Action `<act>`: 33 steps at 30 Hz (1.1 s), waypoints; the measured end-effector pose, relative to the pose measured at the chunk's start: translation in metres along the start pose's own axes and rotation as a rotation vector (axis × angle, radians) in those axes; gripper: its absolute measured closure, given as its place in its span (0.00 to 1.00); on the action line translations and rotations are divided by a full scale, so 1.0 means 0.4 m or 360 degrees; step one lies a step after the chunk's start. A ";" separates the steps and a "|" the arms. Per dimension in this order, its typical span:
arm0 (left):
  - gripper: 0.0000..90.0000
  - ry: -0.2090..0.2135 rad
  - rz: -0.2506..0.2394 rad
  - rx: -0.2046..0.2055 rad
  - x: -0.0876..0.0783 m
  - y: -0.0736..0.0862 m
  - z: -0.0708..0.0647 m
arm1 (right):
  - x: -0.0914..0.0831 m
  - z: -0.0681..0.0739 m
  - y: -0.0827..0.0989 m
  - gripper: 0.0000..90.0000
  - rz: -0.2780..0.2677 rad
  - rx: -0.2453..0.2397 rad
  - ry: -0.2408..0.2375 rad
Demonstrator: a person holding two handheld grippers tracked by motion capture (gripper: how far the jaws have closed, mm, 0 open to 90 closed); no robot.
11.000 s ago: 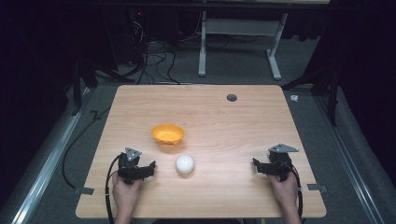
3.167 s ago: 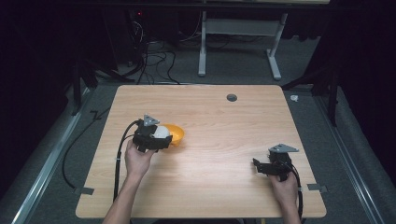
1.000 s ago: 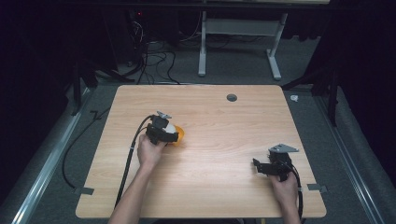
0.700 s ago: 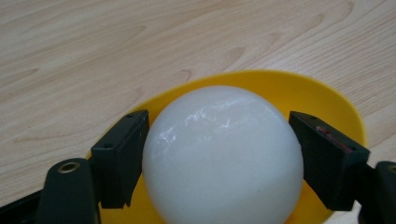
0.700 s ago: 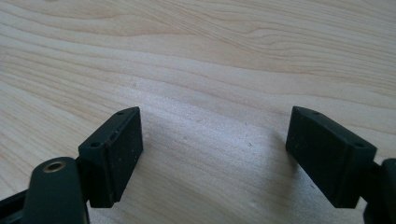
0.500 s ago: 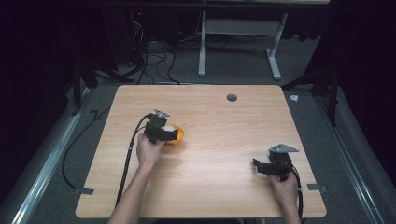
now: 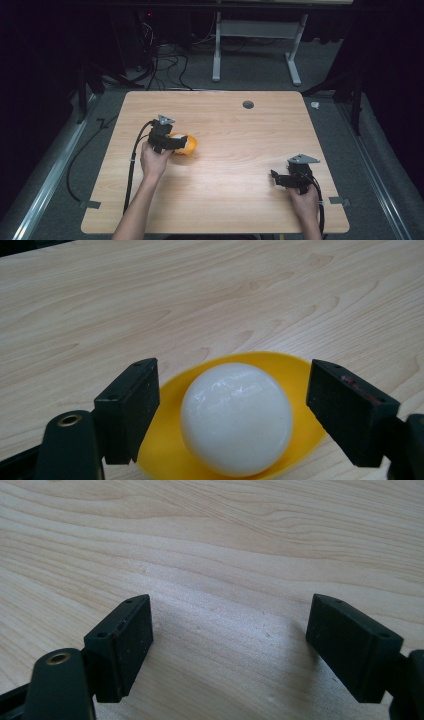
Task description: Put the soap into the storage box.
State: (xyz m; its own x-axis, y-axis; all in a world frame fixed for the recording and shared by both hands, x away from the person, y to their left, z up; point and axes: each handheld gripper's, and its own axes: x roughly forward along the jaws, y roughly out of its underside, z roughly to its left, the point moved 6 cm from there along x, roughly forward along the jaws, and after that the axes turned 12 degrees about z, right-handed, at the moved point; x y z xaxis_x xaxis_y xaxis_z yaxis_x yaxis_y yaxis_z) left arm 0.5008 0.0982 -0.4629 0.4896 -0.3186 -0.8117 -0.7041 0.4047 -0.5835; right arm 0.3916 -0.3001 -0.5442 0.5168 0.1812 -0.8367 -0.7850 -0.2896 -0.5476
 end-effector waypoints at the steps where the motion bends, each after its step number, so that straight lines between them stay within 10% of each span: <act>1: 0.25 0.0005 -0.0006 -0.0001 -0.004 0.000 0.000 | 0.000 0.000 0.000 0.22 -0.0001 -0.0004 0.0001; 33: 0.25 0.0056 -0.0119 -0.0030 -0.114 0.048 -0.001 | 0.000 0.000 0.000 0.22 -0.0001 -0.0005 0.0003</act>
State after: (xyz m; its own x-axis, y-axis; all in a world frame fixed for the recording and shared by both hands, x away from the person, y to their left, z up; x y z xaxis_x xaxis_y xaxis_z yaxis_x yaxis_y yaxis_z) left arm 0.4648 0.1201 -0.4370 0.5233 -0.3774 -0.7640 -0.6758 0.3624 -0.6419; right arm 0.3918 -0.3001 -0.5443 0.5178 0.1795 -0.8365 -0.7837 -0.2927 -0.5479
